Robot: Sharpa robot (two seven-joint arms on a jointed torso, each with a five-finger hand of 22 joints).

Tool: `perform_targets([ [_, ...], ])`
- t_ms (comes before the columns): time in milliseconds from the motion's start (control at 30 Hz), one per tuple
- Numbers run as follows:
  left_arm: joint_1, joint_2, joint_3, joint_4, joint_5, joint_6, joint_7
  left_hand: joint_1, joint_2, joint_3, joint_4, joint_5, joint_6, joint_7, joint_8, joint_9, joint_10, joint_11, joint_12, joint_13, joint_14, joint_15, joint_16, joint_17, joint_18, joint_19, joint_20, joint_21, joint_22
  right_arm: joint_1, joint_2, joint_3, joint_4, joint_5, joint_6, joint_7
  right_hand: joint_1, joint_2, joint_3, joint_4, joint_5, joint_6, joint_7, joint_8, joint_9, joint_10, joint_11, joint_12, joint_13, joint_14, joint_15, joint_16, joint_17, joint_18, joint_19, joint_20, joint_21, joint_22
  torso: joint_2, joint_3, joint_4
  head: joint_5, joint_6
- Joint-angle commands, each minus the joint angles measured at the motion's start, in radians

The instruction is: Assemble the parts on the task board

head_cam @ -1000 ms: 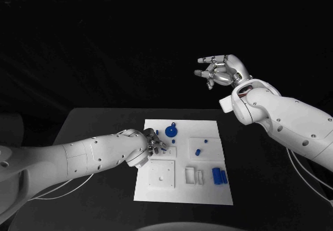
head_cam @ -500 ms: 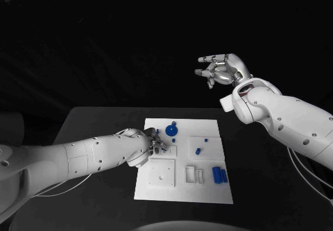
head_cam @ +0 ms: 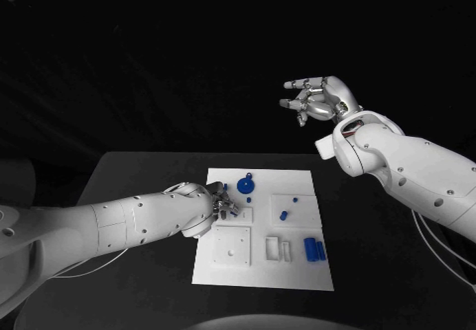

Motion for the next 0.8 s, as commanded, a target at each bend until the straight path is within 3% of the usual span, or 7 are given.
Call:
perform_targets([
  [33,-0.001,0.003,0.001,0.004,-0.035,0.025,-0.006,-0.004,0.008,-0.006,0.011,-0.017,0.24,-0.153,0.021,0.791,0.026,-0.03,0.006,0.002,0.005,-0.003,0.003,0.003,-0.007,0.007,0.001,-0.007,0.017,0.0,0.001,0.001,-0.001,0.0,0.016,0.002,-0.01,0.002,0.005,-0.002,0.006,0.008,0.002,0.001,0.001,-0.004,0.001,0.003,0.0,-0.008,-0.002,0.002,-0.002,0.015,0.024,0.001,-0.003,0.03,0.001,0.0004,0.0002,0.001,0.0],
  [200,-0.001,0.003,0.001,0.005,-0.04,0.032,-0.009,0.001,0.017,-0.015,0.021,-0.035,0.241,-0.153,0.025,0.791,0.026,-0.03,0.008,0.004,0.009,0.001,-0.001,0.004,-0.007,0.008,0.005,-0.01,0.017,0.0,0.001,0.001,-0.003,0.0,0.017,0.0,-0.01,0.002,0.006,-0.002,0.008,0.006,0.003,0.001,0.001,-0.004,0.001,0.003,0.0,-0.008,-0.002,0.002,-0.002,0.015,0.025,0.001,-0.003,0.03,0.0,-0.0014,-0.0014,-0.001,-0.002],
  [400,-0.001,0.006,0.001,0.003,-0.046,0.042,-0.013,0.001,0.024,-0.019,0.029,-0.058,0.242,-0.154,0.028,0.791,0.026,-0.03,0.01,0.005,0.01,0.002,-0.002,0.007,-0.005,0.008,0.008,-0.012,0.017,0.0,0.001,0.001,-0.003,0.0,0.019,-0.001,-0.011,0.001,0.007,-0.003,0.01,0.006,0.002,0.001,0.001,-0.004,0.001,0.002,-0.001,-0.008,-0.002,0.002,-0.002,0.015,0.025,0.001,-0.003,0.03,0.001,-0.0005,-0.0002,-0.001,-0.002],
  [600,-0.001,0.011,0.001,-0.001,-0.065,0.057,-0.015,0.006,0.037,-0.029,0.042,-0.112,0.243,-0.155,0.034,0.794,0.026,-0.031,0.015,0.007,0.013,0.003,0.001,0.017,-0.002,0.009,0.012,-0.012,0.018,0.0,0.002,0.001,-0.004,0.0,0.02,-0.001,-0.012,0.001,0.009,-0.004,0.015,0.007,0.003,0.001,0.001,-0.004,0.001,0.002,-0.001,-0.008,-0.003,0.002,-0.002,0.015,0.025,0.001,-0.004,0.03,0.001,-0.0002,0.0008,0.001,-0.002],
  [800,-0.001,0.014,0.001,-0.006,-0.09,0.065,-0.016,0.009,0.04,-0.034,0.046,-0.117,0.244,-0.155,0.036,0.796,0.026,-0.031,0.019,0.009,0.016,0.004,0.0,0.02,0.002,0.009,0.016,-0.013,0.018,0.0,0.003,0.001,-0.006,0.0,0.021,-0.002,-0.013,0.001,0.011,-0.004,0.018,0.008,0.002,0.001,0.001,-0.005,0.001,0.002,-0.001,-0.008,-0.003,0.002,-0.002,0.015,0.025,0.001,-0.004,0.03,0.001,0.0001,-0.0001,0.003,-0.004],
])
